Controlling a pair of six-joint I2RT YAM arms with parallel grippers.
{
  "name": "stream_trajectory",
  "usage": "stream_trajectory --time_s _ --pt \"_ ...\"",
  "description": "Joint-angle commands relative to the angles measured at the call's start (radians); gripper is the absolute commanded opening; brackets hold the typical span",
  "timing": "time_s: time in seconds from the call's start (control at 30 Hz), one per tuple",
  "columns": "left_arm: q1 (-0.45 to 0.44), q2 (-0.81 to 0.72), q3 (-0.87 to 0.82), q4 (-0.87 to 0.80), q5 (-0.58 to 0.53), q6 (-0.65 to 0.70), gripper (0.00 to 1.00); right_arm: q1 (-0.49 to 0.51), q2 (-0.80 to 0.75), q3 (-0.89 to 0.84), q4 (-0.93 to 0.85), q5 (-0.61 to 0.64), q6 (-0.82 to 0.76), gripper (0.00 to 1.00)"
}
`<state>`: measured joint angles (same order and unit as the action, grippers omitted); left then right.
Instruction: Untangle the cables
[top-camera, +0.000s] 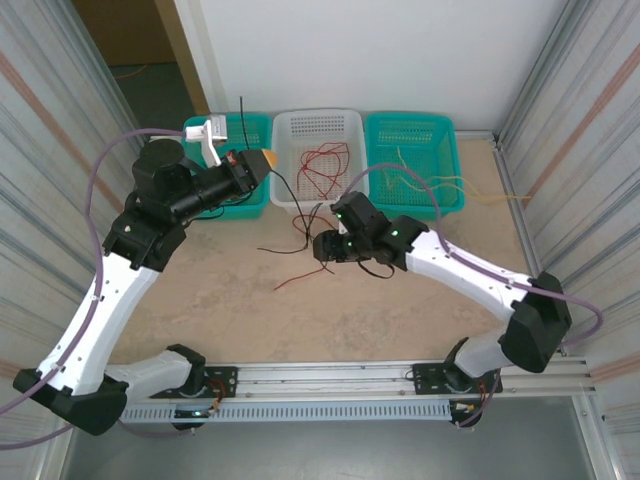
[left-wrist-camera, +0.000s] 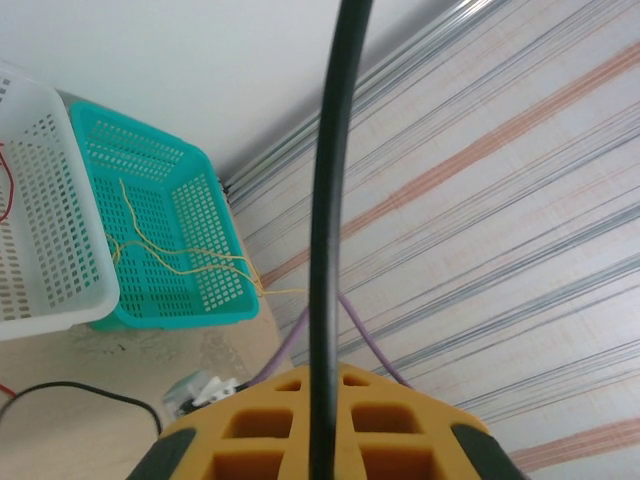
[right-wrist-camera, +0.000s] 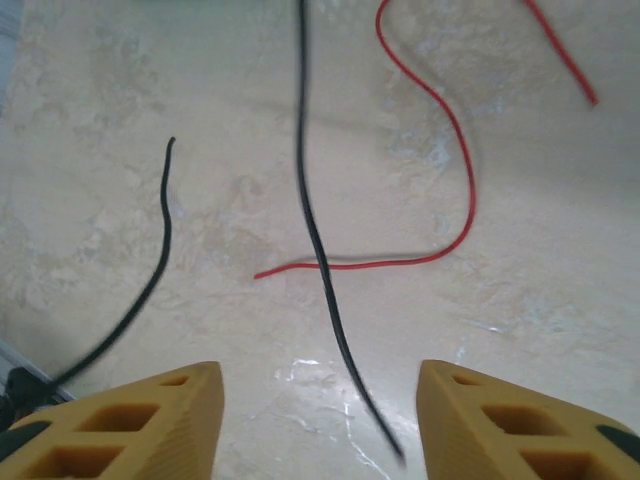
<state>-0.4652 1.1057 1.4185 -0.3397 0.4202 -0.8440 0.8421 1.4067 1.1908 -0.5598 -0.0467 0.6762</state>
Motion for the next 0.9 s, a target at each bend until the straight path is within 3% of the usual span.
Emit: stream_trajectory --time_s 0.0,0.17,0.37,0.53,0.87 --pt "0.007 -0.005 0.024 0.049 0.039 -0.017 0.0 -0.009 -0.108 0.026 -0.072 0.059 0.012 0.58" --pt "0.007 0.008 0.027 0.068 0.073 -0.015 0.0 -0.035 -0.153 0.119 -0.089 0.073 0.07 0.67" --pt "0.005 0.008 0.03 0.075 0.083 -0.008 0.0 -0.104 -0.069 0.247 0.026 -0.11 0.188 0.7" --pt "0.005 0.009 0.051 0.052 0.083 0.021 0.0 -0.092 0.019 0.353 -0.028 -0.173 0.225 0.66" --pt "0.005 0.016 0.077 0.064 0.103 0.035 0.0 -0.06 0.027 0.299 -0.031 -0.169 0.298 0.6"
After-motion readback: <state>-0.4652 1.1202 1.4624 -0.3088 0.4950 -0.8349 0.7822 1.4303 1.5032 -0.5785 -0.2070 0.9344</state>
